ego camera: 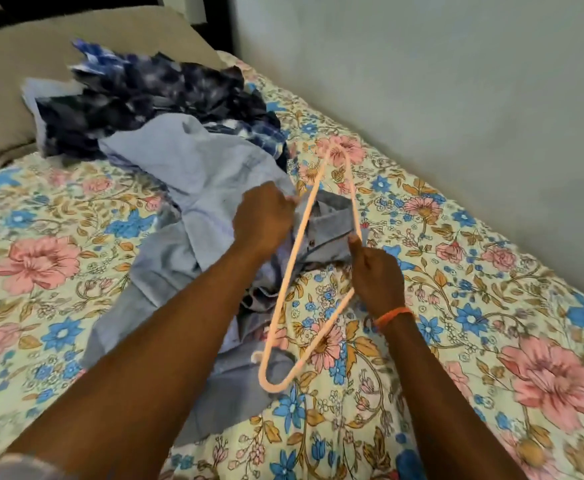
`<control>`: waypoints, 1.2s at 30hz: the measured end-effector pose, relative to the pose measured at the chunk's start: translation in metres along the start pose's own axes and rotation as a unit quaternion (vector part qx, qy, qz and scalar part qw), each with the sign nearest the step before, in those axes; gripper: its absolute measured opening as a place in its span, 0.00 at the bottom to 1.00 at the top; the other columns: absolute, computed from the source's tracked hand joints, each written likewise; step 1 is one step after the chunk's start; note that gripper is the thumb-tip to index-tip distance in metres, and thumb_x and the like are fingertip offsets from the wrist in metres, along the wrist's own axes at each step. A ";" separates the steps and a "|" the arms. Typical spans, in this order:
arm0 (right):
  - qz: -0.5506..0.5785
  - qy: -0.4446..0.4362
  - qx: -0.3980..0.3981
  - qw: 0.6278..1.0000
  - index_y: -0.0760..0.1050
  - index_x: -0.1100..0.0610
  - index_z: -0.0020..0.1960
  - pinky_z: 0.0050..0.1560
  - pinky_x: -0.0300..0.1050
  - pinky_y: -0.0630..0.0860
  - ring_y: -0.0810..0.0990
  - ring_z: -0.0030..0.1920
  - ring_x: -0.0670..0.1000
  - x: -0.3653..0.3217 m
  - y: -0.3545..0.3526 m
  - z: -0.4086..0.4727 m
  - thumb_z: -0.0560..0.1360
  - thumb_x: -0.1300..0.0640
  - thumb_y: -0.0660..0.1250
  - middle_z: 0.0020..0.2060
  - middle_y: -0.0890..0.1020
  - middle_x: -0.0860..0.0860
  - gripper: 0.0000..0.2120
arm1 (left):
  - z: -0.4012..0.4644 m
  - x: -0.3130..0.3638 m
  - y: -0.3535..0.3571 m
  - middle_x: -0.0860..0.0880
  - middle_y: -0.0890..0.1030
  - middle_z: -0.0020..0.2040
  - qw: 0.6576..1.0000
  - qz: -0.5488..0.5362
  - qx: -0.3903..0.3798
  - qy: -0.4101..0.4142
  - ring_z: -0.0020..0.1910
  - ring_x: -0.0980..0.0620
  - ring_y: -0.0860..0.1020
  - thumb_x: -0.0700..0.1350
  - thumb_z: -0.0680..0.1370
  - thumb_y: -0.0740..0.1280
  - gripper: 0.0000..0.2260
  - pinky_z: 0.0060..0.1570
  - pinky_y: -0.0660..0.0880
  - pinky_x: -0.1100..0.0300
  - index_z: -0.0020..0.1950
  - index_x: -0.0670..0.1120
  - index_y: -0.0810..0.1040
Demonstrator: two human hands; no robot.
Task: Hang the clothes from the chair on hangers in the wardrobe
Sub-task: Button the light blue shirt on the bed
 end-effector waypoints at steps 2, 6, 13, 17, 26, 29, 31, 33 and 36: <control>-0.004 0.034 0.001 0.999 0.61 0.53 0.26 0.30 0.43 0.56 0.63 0.24 0.50 0.008 -0.002 0.003 0.81 0.36 0.49 0.22 0.65 0.49 0.31 | 0.015 0.016 0.024 0.46 0.79 0.45 0.997 0.072 -0.029 0.019 0.48 0.44 0.78 0.56 0.79 0.65 0.14 0.39 0.68 0.55 0.46 0.45 0.76; -0.024 0.067 0.015 0.997 0.66 0.55 0.26 0.30 0.42 0.60 0.68 0.25 0.52 0.018 -0.008 0.011 0.77 0.32 0.42 0.22 0.69 0.51 0.35 | 0.029 0.020 0.049 0.41 0.80 0.58 0.980 0.192 -0.039 0.013 0.58 0.40 0.78 0.44 0.80 0.64 0.08 0.48 0.74 0.52 0.56 0.43 0.79; 0.038 0.128 0.111 0.985 0.72 0.63 0.30 0.30 0.43 0.60 0.70 0.28 0.55 0.009 -0.030 0.055 0.84 0.39 0.46 0.25 0.72 0.55 0.36 | 0.036 -0.018 0.009 0.40 0.75 0.28 0.969 -0.186 -0.059 -0.154 0.28 0.49 0.72 0.46 0.70 0.79 0.20 0.31 0.65 0.59 0.29 0.44 0.69; 0.013 0.119 0.166 0.979 0.71 0.59 0.31 0.34 0.47 0.60 0.70 0.33 0.56 -0.028 -0.053 0.091 0.84 0.40 0.45 0.29 0.74 0.54 0.33 | 0.013 -0.016 -0.035 0.41 0.75 0.28 0.988 -0.138 -0.025 -0.068 0.29 0.48 0.72 0.42 0.74 0.70 0.14 0.31 0.70 0.52 0.33 0.34 0.76; -0.091 0.002 0.351 0.932 0.77 0.62 0.37 0.43 0.52 0.68 0.79 0.38 0.66 -0.123 -0.110 0.120 0.84 0.40 0.45 0.36 0.82 0.64 0.34 | -0.019 0.004 -0.116 0.36 0.78 0.38 0.985 -0.152 0.082 -0.016 0.39 0.36 0.78 0.39 0.76 0.58 0.10 0.41 0.78 0.40 0.41 0.34 0.74; -0.197 -0.089 0.382 0.899 0.74 0.59 0.30 0.38 0.49 0.67 0.73 0.22 0.60 -0.156 -0.114 0.110 0.84 0.41 0.48 0.23 0.76 0.60 0.34 | -0.023 0.024 -0.145 0.40 0.70 0.32 0.979 -0.155 0.131 -0.028 0.31 0.45 0.67 0.37 0.77 0.57 0.12 0.33 0.66 0.45 0.33 0.38 0.65; -0.277 -0.139 0.352 0.883 0.76 0.57 0.31 0.40 0.50 0.68 0.72 0.21 0.58 -0.175 -0.111 0.103 0.85 0.41 0.46 0.21 0.75 0.58 0.35 | -0.024 0.039 -0.163 0.46 0.64 0.28 0.972 -0.172 0.155 -0.035 0.28 0.49 0.60 0.36 0.77 0.57 0.16 0.31 0.57 0.53 0.30 0.43 0.59; -0.339 -0.209 0.334 0.854 0.76 0.57 0.31 0.41 0.50 0.68 0.72 0.20 0.57 -0.194 -0.110 0.094 0.85 0.39 0.46 0.20 0.75 0.56 0.35 | -0.022 0.052 -0.178 0.47 0.63 0.27 0.965 -0.195 0.171 -0.039 0.27 0.50 0.59 0.35 0.77 0.56 0.17 0.33 0.57 0.55 0.29 0.43 0.59; -0.363 -0.319 0.312 0.818 0.72 0.55 0.28 0.42 0.52 0.70 0.72 0.19 0.56 -0.221 -0.107 0.070 0.83 0.39 0.51 0.19 0.74 0.55 0.32 | -0.014 0.069 -0.202 0.43 0.74 0.34 0.954 -0.221 0.198 -0.040 0.31 0.47 0.69 0.40 0.80 0.56 0.14 0.34 0.61 0.56 0.37 0.37 0.73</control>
Point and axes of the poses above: each hand's wrist, its own z-axis towards the middle knuckle, its own y-axis out of the palm, x = y × z, the point moved 4 cm from there along z, towards the middle knuckle
